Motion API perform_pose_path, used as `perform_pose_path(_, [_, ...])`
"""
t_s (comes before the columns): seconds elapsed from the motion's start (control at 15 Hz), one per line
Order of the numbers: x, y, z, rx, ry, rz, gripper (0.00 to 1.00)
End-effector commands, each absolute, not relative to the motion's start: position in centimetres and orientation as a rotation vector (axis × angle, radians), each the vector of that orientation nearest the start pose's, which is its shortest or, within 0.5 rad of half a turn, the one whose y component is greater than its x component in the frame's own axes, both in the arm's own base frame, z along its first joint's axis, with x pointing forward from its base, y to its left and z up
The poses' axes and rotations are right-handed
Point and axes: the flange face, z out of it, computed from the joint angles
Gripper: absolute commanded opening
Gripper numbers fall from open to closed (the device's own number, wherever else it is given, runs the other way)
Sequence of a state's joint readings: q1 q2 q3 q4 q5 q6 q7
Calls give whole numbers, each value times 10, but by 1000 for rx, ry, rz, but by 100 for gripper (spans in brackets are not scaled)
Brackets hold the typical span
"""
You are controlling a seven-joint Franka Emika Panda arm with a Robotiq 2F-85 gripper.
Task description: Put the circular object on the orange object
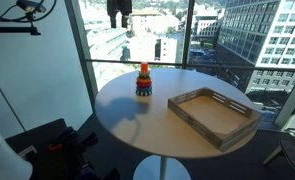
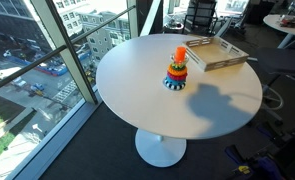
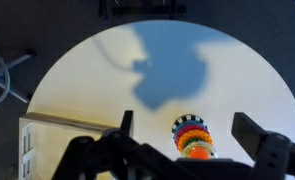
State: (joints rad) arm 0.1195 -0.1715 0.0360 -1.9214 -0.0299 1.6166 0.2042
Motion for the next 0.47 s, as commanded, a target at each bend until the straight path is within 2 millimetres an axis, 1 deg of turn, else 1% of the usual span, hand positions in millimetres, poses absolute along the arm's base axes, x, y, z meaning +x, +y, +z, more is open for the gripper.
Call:
perform_pose_path(0.0, [484,73,557,-3192,71,183,100])
perform_pose_path(0.07, [482,73,559,-3192,68,176,100])
perform_pose_path(0.4, [484,76,553,-3194,60,194,100])
